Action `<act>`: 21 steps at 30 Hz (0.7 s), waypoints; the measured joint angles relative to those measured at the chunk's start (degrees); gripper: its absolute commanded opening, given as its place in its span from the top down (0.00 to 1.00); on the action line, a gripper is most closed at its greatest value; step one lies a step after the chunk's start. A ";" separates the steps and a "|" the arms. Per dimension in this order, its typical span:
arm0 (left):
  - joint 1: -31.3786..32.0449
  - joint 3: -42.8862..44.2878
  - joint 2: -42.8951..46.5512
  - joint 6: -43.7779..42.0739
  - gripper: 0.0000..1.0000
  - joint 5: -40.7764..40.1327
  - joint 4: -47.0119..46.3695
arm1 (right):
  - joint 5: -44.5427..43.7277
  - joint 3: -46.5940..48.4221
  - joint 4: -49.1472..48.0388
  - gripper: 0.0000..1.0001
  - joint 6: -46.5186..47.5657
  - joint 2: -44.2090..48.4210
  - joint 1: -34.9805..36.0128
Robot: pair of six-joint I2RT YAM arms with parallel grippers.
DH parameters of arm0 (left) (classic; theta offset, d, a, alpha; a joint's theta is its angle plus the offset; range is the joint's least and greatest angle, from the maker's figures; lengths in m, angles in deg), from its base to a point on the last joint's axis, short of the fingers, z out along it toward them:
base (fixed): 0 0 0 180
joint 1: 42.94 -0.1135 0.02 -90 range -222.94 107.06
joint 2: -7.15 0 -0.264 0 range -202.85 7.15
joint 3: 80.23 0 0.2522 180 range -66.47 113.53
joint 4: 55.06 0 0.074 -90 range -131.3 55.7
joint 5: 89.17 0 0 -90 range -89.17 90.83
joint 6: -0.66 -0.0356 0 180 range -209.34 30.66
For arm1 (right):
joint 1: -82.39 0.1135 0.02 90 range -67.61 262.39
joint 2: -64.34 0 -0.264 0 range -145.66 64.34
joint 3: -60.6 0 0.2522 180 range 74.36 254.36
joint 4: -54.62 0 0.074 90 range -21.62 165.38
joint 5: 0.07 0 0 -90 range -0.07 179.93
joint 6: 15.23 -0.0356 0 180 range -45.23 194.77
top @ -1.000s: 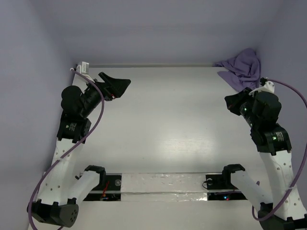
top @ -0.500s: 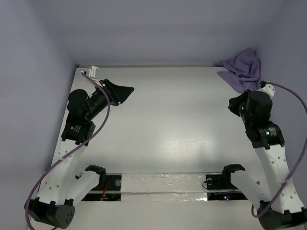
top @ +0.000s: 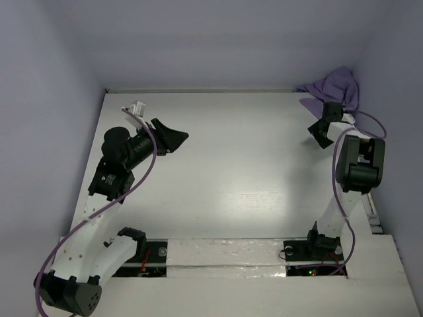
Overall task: Fold and stack the t-shirts
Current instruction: Grab crumpled tshirt from the corner of the board with the right arm
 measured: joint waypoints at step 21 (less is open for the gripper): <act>0.00 -0.02 -5.14 -2.51 0.55 -2.67 3.43 | 2.47 31.74 -4.28 0.85 -17.57 -26.60 -8.98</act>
